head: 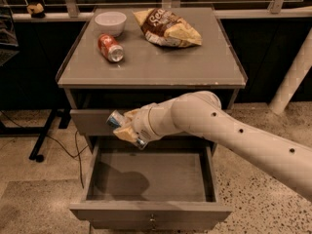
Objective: Pick redbull can from middle drawer and place on counter
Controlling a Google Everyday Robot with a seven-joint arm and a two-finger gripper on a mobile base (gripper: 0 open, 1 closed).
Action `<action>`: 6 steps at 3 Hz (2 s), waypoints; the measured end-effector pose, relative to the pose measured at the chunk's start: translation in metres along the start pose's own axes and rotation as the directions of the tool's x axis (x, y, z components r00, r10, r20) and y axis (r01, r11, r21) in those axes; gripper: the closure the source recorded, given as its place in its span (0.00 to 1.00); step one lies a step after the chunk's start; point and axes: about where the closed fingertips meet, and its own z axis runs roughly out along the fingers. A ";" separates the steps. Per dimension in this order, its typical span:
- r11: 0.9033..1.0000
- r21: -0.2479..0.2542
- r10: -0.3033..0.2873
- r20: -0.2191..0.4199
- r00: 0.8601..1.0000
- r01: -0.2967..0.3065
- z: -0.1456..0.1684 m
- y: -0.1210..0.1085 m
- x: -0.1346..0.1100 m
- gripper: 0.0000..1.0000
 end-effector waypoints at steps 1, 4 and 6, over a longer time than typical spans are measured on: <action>1.000 -0.006 0.000 0.002 1.000 0.000 0.002 0.001 -0.001 1.00; 0.983 0.106 -0.145 -0.054 0.988 0.150 -0.053 -0.043 -0.066 1.00; 0.950 0.249 -0.177 -0.070 0.982 0.189 -0.101 -0.084 -0.108 1.00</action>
Offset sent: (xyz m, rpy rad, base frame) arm 0.0211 -0.0042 0.0502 -0.0573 -0.1103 0.0149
